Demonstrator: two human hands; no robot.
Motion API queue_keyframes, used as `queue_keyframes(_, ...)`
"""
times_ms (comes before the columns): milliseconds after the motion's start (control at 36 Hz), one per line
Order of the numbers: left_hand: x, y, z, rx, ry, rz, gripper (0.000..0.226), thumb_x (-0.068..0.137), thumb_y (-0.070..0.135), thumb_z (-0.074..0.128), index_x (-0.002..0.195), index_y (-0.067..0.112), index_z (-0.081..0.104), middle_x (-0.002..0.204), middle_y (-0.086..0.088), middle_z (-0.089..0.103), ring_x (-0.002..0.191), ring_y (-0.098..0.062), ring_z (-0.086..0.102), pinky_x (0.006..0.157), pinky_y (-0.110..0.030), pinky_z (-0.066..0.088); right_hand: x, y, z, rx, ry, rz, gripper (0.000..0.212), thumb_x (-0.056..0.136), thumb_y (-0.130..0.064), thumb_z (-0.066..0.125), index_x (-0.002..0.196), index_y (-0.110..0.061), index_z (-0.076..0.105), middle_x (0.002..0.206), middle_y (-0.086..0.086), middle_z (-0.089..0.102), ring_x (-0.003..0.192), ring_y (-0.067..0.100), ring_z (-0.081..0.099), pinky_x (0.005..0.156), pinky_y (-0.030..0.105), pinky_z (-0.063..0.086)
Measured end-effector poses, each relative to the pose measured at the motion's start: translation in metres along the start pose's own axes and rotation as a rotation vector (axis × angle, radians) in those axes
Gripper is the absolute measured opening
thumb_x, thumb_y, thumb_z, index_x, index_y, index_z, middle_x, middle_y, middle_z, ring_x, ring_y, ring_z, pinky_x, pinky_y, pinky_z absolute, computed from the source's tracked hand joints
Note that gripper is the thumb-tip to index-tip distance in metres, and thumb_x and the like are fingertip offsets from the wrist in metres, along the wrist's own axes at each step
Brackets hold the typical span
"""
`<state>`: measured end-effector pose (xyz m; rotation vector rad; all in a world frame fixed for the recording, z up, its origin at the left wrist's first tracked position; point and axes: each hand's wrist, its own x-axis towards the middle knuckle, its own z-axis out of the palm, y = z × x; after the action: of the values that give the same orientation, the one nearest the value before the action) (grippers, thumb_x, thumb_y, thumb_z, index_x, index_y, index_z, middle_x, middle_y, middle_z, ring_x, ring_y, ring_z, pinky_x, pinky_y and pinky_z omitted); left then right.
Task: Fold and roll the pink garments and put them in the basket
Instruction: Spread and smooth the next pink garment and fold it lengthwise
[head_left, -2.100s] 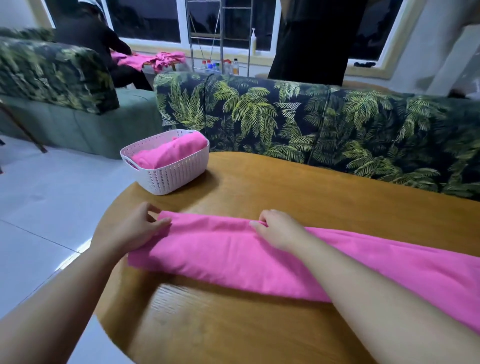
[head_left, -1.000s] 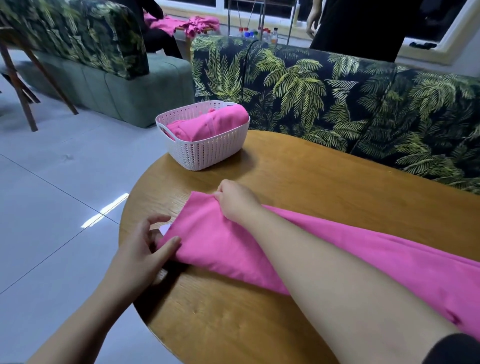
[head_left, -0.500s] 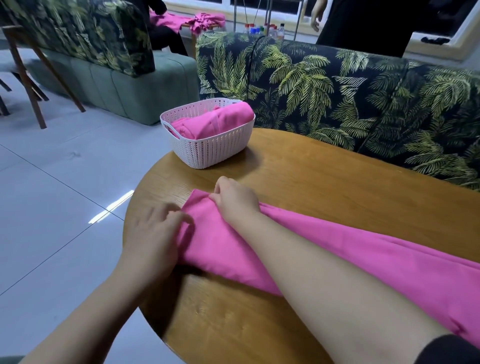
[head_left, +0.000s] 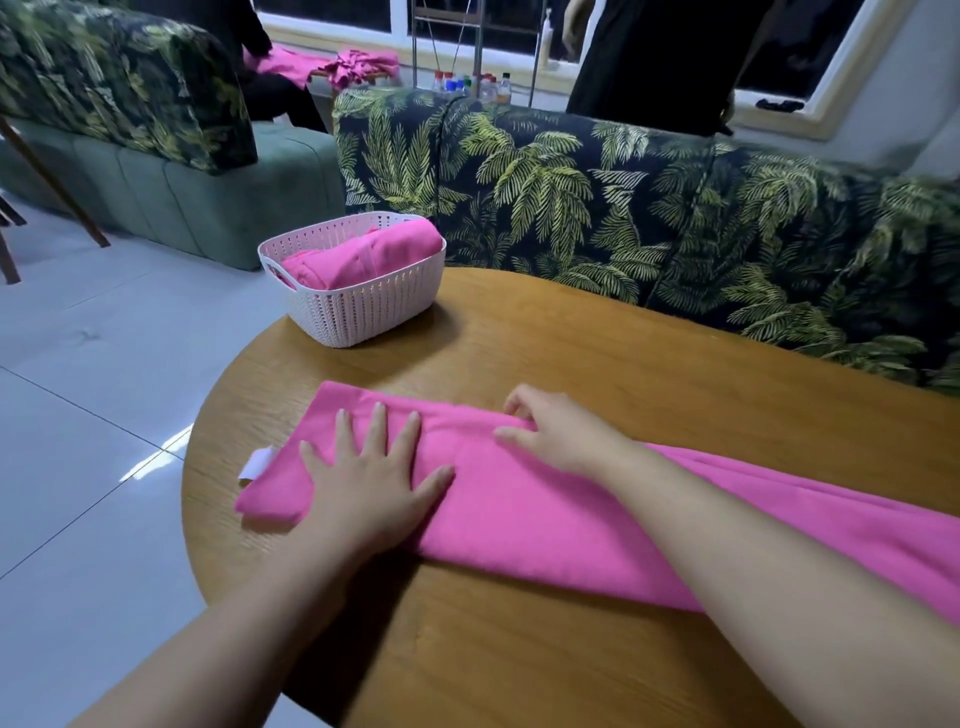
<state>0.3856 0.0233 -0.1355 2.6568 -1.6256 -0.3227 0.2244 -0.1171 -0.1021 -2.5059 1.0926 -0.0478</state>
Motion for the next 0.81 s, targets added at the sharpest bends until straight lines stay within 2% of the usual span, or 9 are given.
queue_keyframes(111,0.003,-0.006,-0.001,0.037,0.001,0.016,0.086,0.072,0.088,0.005,0.148,0.048,-0.004,0.161,0.0,-0.011,0.146,-0.035,-0.011,0.109,-0.07,0.002,-0.016,0.027,-0.01,-0.036,0.041,0.032,0.019,0.096,-0.035,0.055,0.106,-0.019,0.059,0.113,0.004,0.064,0.105,0.024,0.057,0.084,0.034,0.044)
queue_keyframes(167,0.005,-0.009,-0.001,0.053,0.022,0.034,0.096,0.057,0.089,-0.009,0.146,0.053,-0.006,0.161,0.001,-0.01,0.147,-0.035,-0.01,0.108,-0.07,0.003,-0.016,0.033,-0.012,-0.12,0.112,0.045,0.021,0.097,-0.039,0.051,0.102,-0.02,0.059,0.113,0.002,0.064,0.105,0.025,0.057,0.08,0.035,0.043)
queue_keyframes(278,0.003,-0.01,-0.002,0.075,0.021,0.042,0.108,0.043,0.094,-0.019,0.143,0.057,-0.009,0.161,0.002,-0.009,0.147,-0.034,-0.008,0.108,-0.07,0.003,-0.012,0.038,-0.01,-0.235,0.151,0.065,0.026,0.096,-0.047,0.049,0.095,-0.021,0.054,0.11,0.003,0.064,0.1,0.027,0.058,0.069,0.033,0.036)
queue_keyframes(333,0.002,-0.009,-0.004,0.067,0.012,0.034,0.102,0.048,0.093,-0.014,0.144,0.057,-0.008,0.161,0.003,-0.01,0.147,-0.034,-0.009,0.108,-0.07,0.002,-0.016,0.048,-0.011,-0.224,0.173,0.086,0.027,0.094,-0.049,0.052,0.089,-0.022,0.051,0.107,0.005,0.065,0.098,0.028,0.059,0.067,0.033,0.035)
queue_keyframes(417,-0.001,-0.003,-0.009,0.059,-0.012,-0.002,0.072,0.081,0.078,0.009,0.147,0.053,-0.004,0.161,0.001,-0.01,0.147,-0.033,-0.01,0.109,-0.069,0.0,-0.033,0.068,-0.016,-0.199,0.182,0.143,0.03,0.092,-0.051,0.053,0.086,-0.022,0.048,0.1,0.005,0.065,0.092,0.028,0.058,0.065,0.033,0.037)
queue_keyframes(472,-0.004,0.009,-0.012,0.048,-0.015,-0.045,0.061,0.094,0.058,0.02,0.151,0.043,0.002,0.161,-0.004,-0.009,0.147,-0.033,-0.011,0.11,-0.068,-0.003,-0.047,0.08,-0.021,-0.195,0.17,0.178,0.03,0.092,-0.051,0.053,0.087,-0.022,0.049,0.093,0.001,0.062,0.086,0.024,0.056,0.063,0.033,0.037)
queue_keyframes(556,-0.005,0.044,-0.014,0.016,0.038,-0.011,0.059,0.096,0.038,0.028,0.152,0.022,0.016,0.161,-0.008,-0.001,0.148,-0.03,-0.008,0.111,-0.064,-0.002,-0.068,0.097,-0.03,-0.152,0.151,0.232,0.03,0.092,-0.051,0.054,0.09,-0.021,0.052,0.088,-0.002,0.059,0.083,0.021,0.055,0.066,0.034,0.042)
queue_keyframes(694,-0.021,0.12,0.0,-0.085,0.026,0.16,0.069,0.096,0.055,0.027,0.154,0.023,0.009,0.162,-0.005,0.001,0.148,-0.027,-0.003,0.113,-0.059,-0.002,-0.1,0.124,-0.04,-0.102,0.144,0.289,0.03,0.095,-0.049,0.048,0.091,-0.02,0.055,0.088,-0.004,0.058,0.086,0.019,0.056,0.072,0.034,0.045)
queue_keyframes(806,-0.024,0.142,0.019,-0.042,0.013,0.239,0.08,0.081,0.073,0.003,0.152,0.037,0.005,0.162,-0.002,-0.005,0.147,-0.03,-0.01,0.11,-0.065,-0.005,-0.122,0.147,-0.044,-0.115,0.172,0.325,0.033,0.096,-0.051,0.046,0.091,-0.021,0.058,0.088,-0.004,0.06,0.084,0.018,0.057,0.071,0.033,0.046)
